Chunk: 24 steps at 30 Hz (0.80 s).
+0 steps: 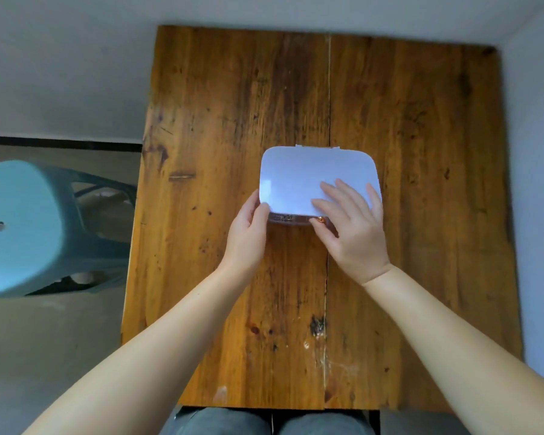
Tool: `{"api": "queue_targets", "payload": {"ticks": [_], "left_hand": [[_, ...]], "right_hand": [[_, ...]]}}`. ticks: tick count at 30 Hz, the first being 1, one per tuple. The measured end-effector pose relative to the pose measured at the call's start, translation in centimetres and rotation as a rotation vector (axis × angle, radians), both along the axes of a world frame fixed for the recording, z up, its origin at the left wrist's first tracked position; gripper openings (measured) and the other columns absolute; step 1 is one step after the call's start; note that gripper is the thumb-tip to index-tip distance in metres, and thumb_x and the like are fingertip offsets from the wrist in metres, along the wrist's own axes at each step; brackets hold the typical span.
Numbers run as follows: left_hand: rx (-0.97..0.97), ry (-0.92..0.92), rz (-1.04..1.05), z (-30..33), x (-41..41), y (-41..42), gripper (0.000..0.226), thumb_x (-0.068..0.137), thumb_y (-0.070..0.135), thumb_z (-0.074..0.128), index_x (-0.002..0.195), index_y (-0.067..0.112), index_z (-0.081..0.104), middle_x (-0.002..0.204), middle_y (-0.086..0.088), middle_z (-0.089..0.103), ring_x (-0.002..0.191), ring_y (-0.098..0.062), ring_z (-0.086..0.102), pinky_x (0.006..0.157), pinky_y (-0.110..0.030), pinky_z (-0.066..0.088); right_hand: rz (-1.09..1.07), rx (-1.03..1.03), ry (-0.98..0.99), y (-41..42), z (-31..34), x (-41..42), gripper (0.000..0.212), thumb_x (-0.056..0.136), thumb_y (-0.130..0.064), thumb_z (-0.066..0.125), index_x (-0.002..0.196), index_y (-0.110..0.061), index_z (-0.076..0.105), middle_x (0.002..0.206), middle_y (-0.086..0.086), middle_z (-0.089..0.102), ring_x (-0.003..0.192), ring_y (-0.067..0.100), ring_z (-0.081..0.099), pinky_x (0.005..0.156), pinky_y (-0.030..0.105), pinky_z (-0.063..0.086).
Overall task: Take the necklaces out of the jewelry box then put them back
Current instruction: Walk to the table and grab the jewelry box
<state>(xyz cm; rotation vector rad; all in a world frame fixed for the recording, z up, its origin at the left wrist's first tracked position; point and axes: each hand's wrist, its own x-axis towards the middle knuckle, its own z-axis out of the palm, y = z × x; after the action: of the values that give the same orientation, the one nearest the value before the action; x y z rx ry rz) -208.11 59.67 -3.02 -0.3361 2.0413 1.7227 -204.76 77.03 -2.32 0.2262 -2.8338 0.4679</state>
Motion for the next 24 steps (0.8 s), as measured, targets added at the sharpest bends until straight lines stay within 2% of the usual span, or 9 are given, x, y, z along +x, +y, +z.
{"api": "queue_targets", "payload": {"ticks": [2, 4, 7, 9, 12, 15, 18, 21, 24], "left_hand": [[-0.002, 0.014, -0.044, 0.5, -0.5, 0.0, 0.032, 0.098, 0.046, 0.031, 0.123, 0.040, 0.050, 0.111, 0.032, 0.057, 0.106, 0.018, 0.049, 0.077, 0.001, 0.040], [-0.010, 0.032, -0.068, 0.8, -1.1, 0.1, 0.030, 0.098, 0.049, 0.029, 0.118, 0.046, 0.050, 0.111, 0.034, 0.059, 0.105, 0.021, 0.048, 0.076, 0.003, 0.038], [-0.145, 0.053, -0.120, 0.1, -2.4, 0.6, 0.047, 0.097, 0.040, 0.041, 0.141, 0.029, 0.031, 0.146, 0.010, 0.041, 0.130, -0.001, 0.037, 0.105, -0.025, 0.035], [-0.277, 0.088, -0.227, -0.4, -3.0, 1.2, 0.052, 0.095, 0.031, 0.048, 0.143, 0.027, 0.028, 0.145, 0.002, 0.043, 0.131, -0.013, 0.040, 0.108, -0.035, 0.035], [-0.416, 0.123, -0.265, -1.1, -3.8, 1.7, 0.051, 0.094, 0.019, 0.044, 0.142, 0.029, 0.029, 0.128, -0.008, 0.048, 0.105, -0.018, 0.053, 0.088, -0.028, 0.041], [-0.482, 0.118, -0.253, -1.4, -4.4, 1.2, 0.052, 0.095, 0.016, 0.037, 0.143, 0.032, 0.027, 0.111, -0.010, 0.047, 0.076, -0.012, 0.053, 0.074, -0.029, 0.043], [-0.521, 0.165, -0.274, -1.4, -4.6, 0.3, 0.051, 0.095, 0.013, 0.036, 0.142, 0.032, 0.031, 0.101, -0.009, 0.046, 0.077, -0.024, 0.056, 0.076, -0.038, 0.051], [-0.526, 0.192, -0.298, -1.5, -4.2, -0.4, 0.051, 0.095, 0.013, 0.037, 0.142, 0.032, 0.031, 0.102, -0.008, 0.047, 0.079, -0.022, 0.055, 0.075, -0.037, 0.051], [-0.479, 0.191, -0.257, -1.8, -3.6, -0.4, 0.049, 0.095, 0.014, 0.037, 0.140, 0.035, 0.034, 0.098, -0.005, 0.047, 0.077, -0.017, 0.054, 0.071, -0.029, 0.046]], "right_hand": [[0.013, -0.021, 0.053, 1.0, 1.8, -1.2, 0.022, 0.086, -0.025, 0.067, 0.100, -0.008, 0.071, 0.114, 0.011, 0.069, 0.110, 0.029, 0.064, 0.103, 0.059, 0.034], [0.035, -0.058, 0.088, 2.3, 3.7, -3.1, 0.024, 0.087, -0.027, 0.066, 0.096, -0.006, 0.071, 0.103, 0.010, 0.073, 0.098, 0.028, 0.068, 0.096, 0.049, 0.042], [0.064, -0.066, 0.082, 3.7, 6.4, -6.6, 0.030, 0.088, -0.031, 0.064, 0.095, -0.003, 0.070, 0.092, 0.012, 0.074, 0.084, 0.031, 0.069, 0.077, 0.041, 0.050], [0.060, -0.056, 0.081, 4.1, 7.5, -9.2, 0.031, 0.090, -0.033, 0.061, 0.095, -0.004, 0.070, 0.091, 0.013, 0.074, 0.082, 0.031, 0.069, 0.070, 0.041, 0.050], [0.017, -0.078, 0.051, 4.7, 7.8, -13.3, 0.033, 0.093, -0.035, 0.054, 0.098, -0.006, 0.068, 0.095, 0.012, 0.072, 0.088, 0.031, 0.065, 0.074, 0.042, 0.049], [-0.068, -0.129, -0.032, 5.7, 6.3, -17.0, 0.027, 0.091, -0.028, 0.053, 0.104, -0.008, 0.066, 0.102, 0.015, 0.067, 0.098, 0.032, 0.059, 0.083, 0.035, 0.042], [-0.256, -0.357, -0.173, 7.3, 3.7, -19.0, 0.028, 0.087, -0.016, 0.052, 0.113, -0.014, 0.065, 0.115, 0.014, 0.061, 0.109, 0.025, 0.056, 0.086, 0.019, 0.036], [-0.447, -0.596, -0.333, 8.4, 0.8, -18.9, 0.036, 0.089, -0.009, 0.048, 0.122, -0.018, 0.060, 0.127, 0.009, 0.055, 0.117, 0.022, 0.052, 0.098, 0.026, 0.042], [-0.540, -0.711, -0.437, 8.0, -1.1, -17.9, 0.045, 0.091, -0.006, 0.047, 0.135, -0.015, 0.048, 0.139, 0.010, 0.046, 0.124, 0.023, 0.046, 0.096, 0.024, 0.040]]}}
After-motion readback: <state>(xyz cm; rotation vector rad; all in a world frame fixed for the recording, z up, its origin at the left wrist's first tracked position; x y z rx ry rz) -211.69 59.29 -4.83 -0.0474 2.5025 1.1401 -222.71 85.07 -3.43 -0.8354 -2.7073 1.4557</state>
